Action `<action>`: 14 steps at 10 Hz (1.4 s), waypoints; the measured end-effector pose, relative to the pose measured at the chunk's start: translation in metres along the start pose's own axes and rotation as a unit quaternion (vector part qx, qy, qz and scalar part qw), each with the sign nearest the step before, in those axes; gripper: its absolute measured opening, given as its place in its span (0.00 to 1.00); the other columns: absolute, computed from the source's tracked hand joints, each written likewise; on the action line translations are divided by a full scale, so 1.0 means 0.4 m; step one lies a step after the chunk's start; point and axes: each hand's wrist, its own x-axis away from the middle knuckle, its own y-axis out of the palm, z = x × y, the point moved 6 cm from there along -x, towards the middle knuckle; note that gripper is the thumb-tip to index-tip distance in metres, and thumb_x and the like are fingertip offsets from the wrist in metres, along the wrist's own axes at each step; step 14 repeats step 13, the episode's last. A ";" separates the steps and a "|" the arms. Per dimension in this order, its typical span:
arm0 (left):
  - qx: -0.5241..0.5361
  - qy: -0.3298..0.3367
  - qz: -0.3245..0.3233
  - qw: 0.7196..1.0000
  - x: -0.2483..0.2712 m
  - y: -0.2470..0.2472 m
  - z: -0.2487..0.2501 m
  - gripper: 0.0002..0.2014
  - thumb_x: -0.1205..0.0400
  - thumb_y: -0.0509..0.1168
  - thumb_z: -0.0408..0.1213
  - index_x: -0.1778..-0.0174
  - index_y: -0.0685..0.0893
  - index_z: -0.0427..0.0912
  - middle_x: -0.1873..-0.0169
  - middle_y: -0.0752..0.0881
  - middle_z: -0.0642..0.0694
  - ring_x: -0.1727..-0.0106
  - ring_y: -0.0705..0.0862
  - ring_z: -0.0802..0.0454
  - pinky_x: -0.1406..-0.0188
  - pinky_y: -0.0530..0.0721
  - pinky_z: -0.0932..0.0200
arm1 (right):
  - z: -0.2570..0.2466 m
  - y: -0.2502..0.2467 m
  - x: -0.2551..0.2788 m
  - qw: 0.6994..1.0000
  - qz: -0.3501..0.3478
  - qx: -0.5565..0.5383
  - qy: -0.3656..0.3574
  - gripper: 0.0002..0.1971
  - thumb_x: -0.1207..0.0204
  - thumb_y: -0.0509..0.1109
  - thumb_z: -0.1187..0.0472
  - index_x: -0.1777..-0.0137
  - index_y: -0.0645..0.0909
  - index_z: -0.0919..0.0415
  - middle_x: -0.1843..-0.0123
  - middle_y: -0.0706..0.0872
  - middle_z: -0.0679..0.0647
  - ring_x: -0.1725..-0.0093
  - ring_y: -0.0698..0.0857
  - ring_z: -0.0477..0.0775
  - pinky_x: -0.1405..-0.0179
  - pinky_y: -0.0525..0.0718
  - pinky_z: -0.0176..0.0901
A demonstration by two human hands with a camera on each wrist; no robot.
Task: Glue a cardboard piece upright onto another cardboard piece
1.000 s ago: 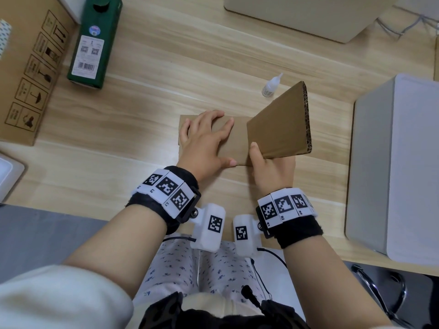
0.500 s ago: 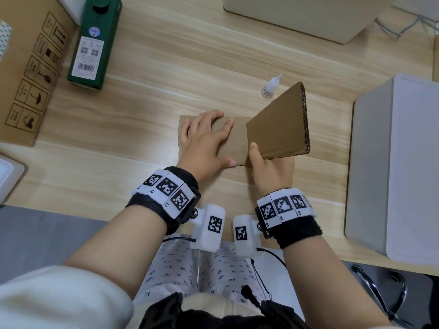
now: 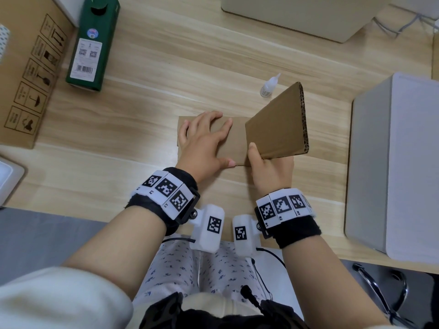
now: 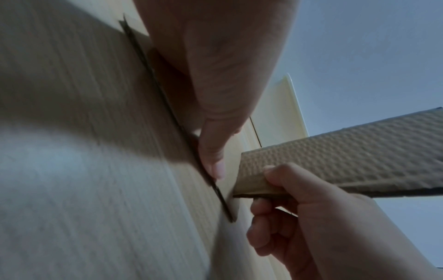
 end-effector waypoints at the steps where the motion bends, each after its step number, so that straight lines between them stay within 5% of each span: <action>1: 0.000 0.001 0.000 1.000 0.000 0.000 0.000 0.42 0.36 0.73 0.53 0.26 0.62 0.60 0.22 0.58 0.53 0.20 0.48 0.52 0.24 0.34 0.48 | -0.004 -0.003 0.002 1.000 0.006 -0.006 -0.003 0.13 0.29 0.68 0.60 0.62 0.78 0.73 0.61 0.87 0.69 0.59 0.82 0.64 0.61 0.70 0.43; 5: -0.011 0.002 -0.013 1.000 -0.007 -0.003 0.004 0.43 0.36 0.74 0.54 0.25 0.61 0.59 0.22 0.58 0.52 0.21 0.50 0.51 0.23 0.36 0.46 | -0.005 -0.007 0.002 1.000 -0.016 0.009 -0.007 0.14 0.29 0.67 0.58 0.64 0.79 0.72 0.63 0.88 0.68 0.59 0.83 0.64 0.63 0.72 0.45; 7: -0.017 0.022 -0.028 0.999 -0.021 -0.012 0.016 0.45 0.38 0.75 0.53 0.25 0.63 0.56 0.23 0.60 0.51 0.22 0.51 0.50 0.23 0.36 0.47 | -0.025 -0.016 0.004 0.998 -0.012 0.039 -0.038 0.14 0.29 0.68 0.57 0.64 0.81 0.71 0.62 0.89 0.67 0.60 0.84 0.64 0.58 0.80 0.51; 9: -0.031 0.037 -0.042 0.998 -0.039 -0.016 0.025 0.45 0.38 0.75 0.51 0.25 0.63 0.54 0.23 0.60 0.50 0.22 0.52 0.50 0.21 0.38 0.43 | -0.005 -0.012 0.000 0.994 -0.035 0.087 -0.052 0.19 0.33 0.68 0.45 0.66 0.80 0.63 0.65 0.88 0.60 0.60 0.84 0.64 0.61 0.80 0.49; 11: -0.017 0.043 -0.051 0.998 -0.043 -0.025 0.044 0.45 0.38 0.76 0.50 0.25 0.64 0.53 0.22 0.58 0.49 0.21 0.52 0.49 0.22 0.39 0.44 | 0.005 -0.038 0.024 0.991 -0.060 0.084 -0.082 0.42 0.47 0.57 0.20 0.46 0.75 0.55 0.56 0.79 0.45 0.60 0.78 0.47 0.62 0.70 0.42; 12: 0.033 0.045 -0.044 0.997 -0.048 -0.053 0.068 0.45 0.38 0.77 0.44 0.26 0.65 0.54 0.22 0.57 0.51 0.22 0.54 0.51 0.23 0.42 0.48 | -0.008 -0.094 0.030 0.989 -0.036 0.014 -0.139 0.47 0.47 0.42 0.16 0.37 0.70 0.46 0.50 0.78 0.47 0.65 0.75 0.39 0.68 0.72 0.39; 13: 0.058 0.015 -0.033 0.998 -0.051 -0.095 0.087 0.41 0.34 0.71 0.28 0.26 0.65 0.56 0.22 0.58 0.52 0.22 0.55 0.51 0.24 0.49 0.50 | -0.038 -0.180 0.021 0.981 0.028 -0.081 -0.177 0.41 0.41 0.46 0.19 0.36 0.69 0.44 0.47 0.78 0.48 0.64 0.77 0.37 0.66 0.79 0.43; 14: 0.058 0.015 -0.033 0.998 -0.051 -0.095 0.087 0.41 0.34 0.71 0.28 0.26 0.65 0.56 0.22 0.58 0.52 0.22 0.55 0.51 0.24 0.49 0.50 | -0.038 -0.180 0.021 0.981 0.028 -0.081 -0.177 0.41 0.41 0.46 0.19 0.36 0.69 0.44 0.47 0.78 0.48 0.64 0.77 0.37 0.66 0.79 0.43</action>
